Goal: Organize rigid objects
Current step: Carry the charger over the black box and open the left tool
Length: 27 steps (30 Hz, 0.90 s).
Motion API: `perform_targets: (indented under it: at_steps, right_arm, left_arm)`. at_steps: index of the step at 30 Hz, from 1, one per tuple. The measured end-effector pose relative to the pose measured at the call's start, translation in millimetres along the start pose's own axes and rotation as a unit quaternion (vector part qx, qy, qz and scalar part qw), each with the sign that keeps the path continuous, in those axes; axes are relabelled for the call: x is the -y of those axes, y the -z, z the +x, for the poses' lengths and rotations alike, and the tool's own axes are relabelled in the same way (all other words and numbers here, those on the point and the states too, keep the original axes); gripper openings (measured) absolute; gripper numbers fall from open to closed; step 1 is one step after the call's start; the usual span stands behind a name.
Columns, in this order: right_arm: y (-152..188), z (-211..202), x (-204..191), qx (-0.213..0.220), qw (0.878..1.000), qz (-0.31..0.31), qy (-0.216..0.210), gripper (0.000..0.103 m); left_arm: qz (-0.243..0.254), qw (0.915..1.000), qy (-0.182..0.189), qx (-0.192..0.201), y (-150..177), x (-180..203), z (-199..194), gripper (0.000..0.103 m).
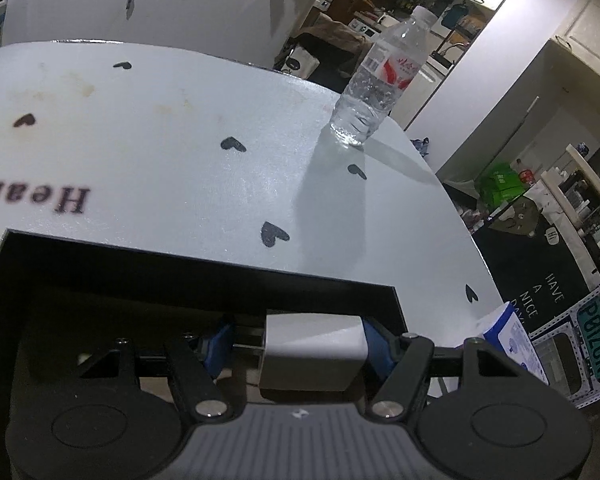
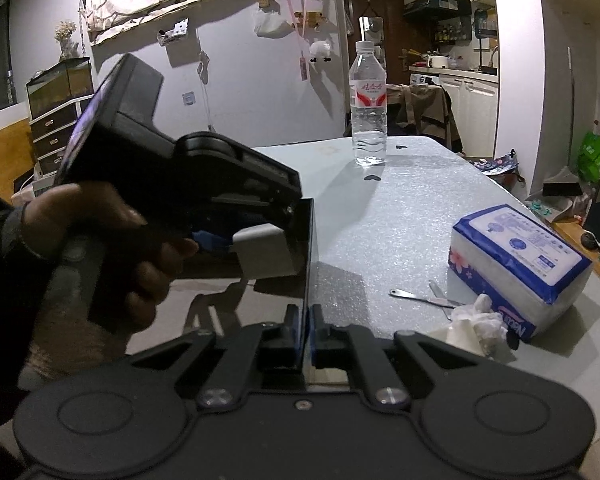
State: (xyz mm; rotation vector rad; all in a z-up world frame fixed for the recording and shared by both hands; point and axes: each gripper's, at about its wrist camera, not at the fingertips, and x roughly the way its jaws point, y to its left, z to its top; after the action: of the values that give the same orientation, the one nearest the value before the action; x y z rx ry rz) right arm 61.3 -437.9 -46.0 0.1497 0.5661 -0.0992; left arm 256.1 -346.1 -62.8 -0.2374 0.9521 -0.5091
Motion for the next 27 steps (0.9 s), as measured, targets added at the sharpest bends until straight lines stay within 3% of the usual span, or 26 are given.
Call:
perform_targets:
  at_steps: [6, 8, 17, 23, 27]
  right_arm:
    - [-1.2, 0.0, 1.1, -0.004, 1.000, 0.006, -0.005, 0.007]
    - [-1.9, 0.1, 1.7, -0.006, 1.000, 0.004, -0.006, 0.007]
    - [-4.8, 1.2, 0.7, -0.013, 1.000, -0.001, -0.001, 0.006]
    - [-5.8, 1.8, 3.2, -0.016, 1.000, -0.002, -0.004, 0.006]
    - [-8.8, 4.8, 9.3, -0.017, 1.000, 0.008, -0.008, 0.004]
  left_arm:
    - [0.010, 0.9999, 0.006, 0.003, 0.9, 3.6, -1.4, 0.070]
    - [0.005, 0.9999, 0.014, 0.000, -1.4, 2.1, -3.7, 0.076]
    - [0.062, 0.9959, 0.062, 0.022, 6.0, -6.2, -63.4, 0.093]
    - [0.101, 0.9911, 0.024, 0.083, 20.5, -44.3, -120.3, 0.098]
    - [0.075, 0.9885, -0.022, 0.129, 27.3, -93.2, -153.5, 0.099]
